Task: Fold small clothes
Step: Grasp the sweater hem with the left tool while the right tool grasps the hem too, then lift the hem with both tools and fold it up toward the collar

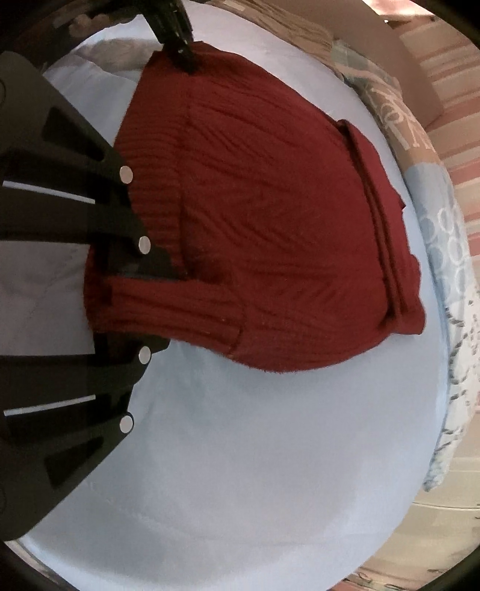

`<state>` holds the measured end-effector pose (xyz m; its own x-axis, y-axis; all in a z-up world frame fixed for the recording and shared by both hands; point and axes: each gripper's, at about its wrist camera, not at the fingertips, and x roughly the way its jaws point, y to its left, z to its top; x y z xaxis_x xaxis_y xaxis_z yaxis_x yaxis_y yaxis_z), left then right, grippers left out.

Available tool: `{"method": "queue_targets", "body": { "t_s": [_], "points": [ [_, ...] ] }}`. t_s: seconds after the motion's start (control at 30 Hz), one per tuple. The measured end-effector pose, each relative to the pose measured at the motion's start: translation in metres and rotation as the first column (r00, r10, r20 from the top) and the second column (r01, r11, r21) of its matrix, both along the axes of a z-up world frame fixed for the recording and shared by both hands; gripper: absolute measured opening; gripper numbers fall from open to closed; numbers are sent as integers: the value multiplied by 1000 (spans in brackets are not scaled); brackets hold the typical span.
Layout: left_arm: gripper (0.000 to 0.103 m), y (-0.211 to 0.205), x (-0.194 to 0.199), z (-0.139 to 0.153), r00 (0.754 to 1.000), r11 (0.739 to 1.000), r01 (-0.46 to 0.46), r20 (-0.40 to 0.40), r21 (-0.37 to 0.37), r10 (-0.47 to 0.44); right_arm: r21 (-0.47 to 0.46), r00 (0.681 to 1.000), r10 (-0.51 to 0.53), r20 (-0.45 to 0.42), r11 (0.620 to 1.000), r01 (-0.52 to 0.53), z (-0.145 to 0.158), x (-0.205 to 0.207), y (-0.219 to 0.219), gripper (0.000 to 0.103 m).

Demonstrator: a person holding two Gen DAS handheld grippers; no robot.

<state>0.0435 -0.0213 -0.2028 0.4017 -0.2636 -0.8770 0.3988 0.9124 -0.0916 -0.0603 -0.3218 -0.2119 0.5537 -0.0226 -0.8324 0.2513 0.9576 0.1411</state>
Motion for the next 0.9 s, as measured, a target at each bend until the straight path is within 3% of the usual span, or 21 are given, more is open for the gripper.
{"method": "queue_targets", "body": {
  "t_s": [0.17, 0.43, 0.53, 0.7, 0.9],
  "points": [
    [22, 3, -17, 12, 997, 1000, -11, 73, 6, 11, -37, 999, 31, 43, 999, -30, 16, -15, 8, 15],
    [22, 26, -45, 22, 998, 1000, -11, 61, -12, 11, -21, 996, 67, 60, 998, -65, 33, -45, 18, 15],
    [22, 28, -53, 30, 995, 1000, -2, 102, 0, 2, -26, 994, 72, 84, 997, -70, 41, -49, 22, 15],
    [23, 11, -37, 37, 980, 999, 8, 200, 40, -16, -26, 989, 72, 129, 997, -69, 36, -37, 19, 15],
    [23, -9, 4, 66, 943, 999, 12, 331, 36, -24, -60, 967, 59, 250, 997, -46, 65, 3, 8, 15]
  ]
}}
